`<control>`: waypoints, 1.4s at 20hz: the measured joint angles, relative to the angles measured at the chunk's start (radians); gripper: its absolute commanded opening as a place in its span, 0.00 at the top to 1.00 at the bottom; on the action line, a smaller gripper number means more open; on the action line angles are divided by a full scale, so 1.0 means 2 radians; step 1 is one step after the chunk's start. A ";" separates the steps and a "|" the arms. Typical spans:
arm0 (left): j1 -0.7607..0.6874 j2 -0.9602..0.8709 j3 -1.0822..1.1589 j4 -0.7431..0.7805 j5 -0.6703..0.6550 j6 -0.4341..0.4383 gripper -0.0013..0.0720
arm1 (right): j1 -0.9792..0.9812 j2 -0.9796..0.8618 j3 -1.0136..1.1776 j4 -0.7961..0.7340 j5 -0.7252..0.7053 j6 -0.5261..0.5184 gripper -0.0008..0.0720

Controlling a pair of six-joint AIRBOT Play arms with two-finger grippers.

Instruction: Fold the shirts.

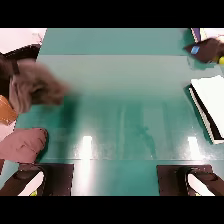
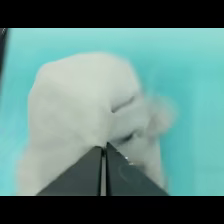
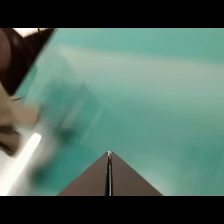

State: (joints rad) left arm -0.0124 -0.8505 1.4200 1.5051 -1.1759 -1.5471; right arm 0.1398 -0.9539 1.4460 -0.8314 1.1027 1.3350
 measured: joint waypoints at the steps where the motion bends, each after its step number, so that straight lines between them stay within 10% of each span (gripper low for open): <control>1: -0.029 0.004 0.032 -0.002 -0.005 0.001 0.95 | 0.000 0.000 0.016 -0.001 -0.004 0.000 0.96; 13: -0.357 -0.168 0.133 0.000 -0.001 0.006 0.93 | 0.000 0.000 0.077 -0.005 -0.011 0.000 0.96; 15: -0.387 -0.221 0.134 -0.016 0.016 0.015 0.32 | 0.000 0.000 0.078 -0.005 -0.008 0.000 0.96; 16: -0.396 -0.239 0.134 -0.025 0.023 0.019 0.30 | 0.000 0.000 0.078 -0.005 -0.008 0.000 0.96; 28: -0.105 -0.277 0.041 -0.087 -0.021 0.036 0.30 | 0.000 0.000 0.069 -0.004 0.000 0.000 0.96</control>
State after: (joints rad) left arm -0.2226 -1.4036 1.5013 1.3304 -1.2182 -1.4757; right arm 0.1398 -0.9535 1.5845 -0.8402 1.1027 1.3346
